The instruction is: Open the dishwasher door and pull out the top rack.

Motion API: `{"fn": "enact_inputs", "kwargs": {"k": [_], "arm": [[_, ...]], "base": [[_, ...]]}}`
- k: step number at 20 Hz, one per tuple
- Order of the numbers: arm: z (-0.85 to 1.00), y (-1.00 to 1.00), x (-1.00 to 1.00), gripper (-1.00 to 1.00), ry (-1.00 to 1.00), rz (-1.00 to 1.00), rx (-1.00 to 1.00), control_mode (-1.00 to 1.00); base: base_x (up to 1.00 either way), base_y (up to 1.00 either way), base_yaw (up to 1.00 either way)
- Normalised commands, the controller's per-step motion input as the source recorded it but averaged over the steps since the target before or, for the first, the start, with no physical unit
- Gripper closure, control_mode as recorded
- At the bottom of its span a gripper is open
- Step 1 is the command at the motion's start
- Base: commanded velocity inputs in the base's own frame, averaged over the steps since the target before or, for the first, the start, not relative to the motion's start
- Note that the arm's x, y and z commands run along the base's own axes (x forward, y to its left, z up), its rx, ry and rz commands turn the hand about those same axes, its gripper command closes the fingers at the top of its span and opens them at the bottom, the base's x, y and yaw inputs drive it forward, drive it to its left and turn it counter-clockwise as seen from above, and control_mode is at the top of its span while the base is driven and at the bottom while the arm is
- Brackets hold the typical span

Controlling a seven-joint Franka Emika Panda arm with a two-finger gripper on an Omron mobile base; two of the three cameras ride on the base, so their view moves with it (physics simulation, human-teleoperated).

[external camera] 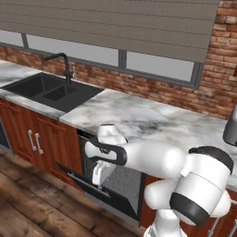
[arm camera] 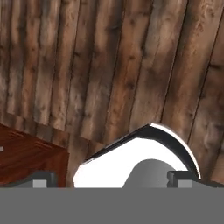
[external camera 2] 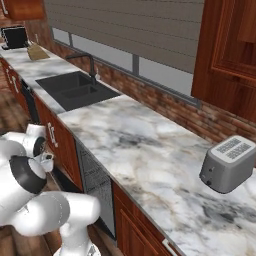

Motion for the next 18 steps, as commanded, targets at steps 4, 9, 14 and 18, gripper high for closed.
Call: {"fn": "enact_inputs", "kwargs": {"k": [4, 9, 14, 18], "arm": [[-0.31, -0.15, 0.84, -1.0, 0.0, -0.5, -0.13, -1.0], [-0.22, -0.07, 0.69, -1.0, 0.0, -0.45, -0.22, -1.0], [-0.23, -0.07, 0.39, -1.0, 0.0, -0.46, -0.26, -1.0], [-0.14, -0.13, 0.26, -1.0, 0.0, -0.54, -0.24, -1.0]], "base": [[0.0, 0.0, 0.0], [0.0, 0.0, 0.0], [0.0, 0.0, 0.0], [0.0, 0.0, 0.0]]}}
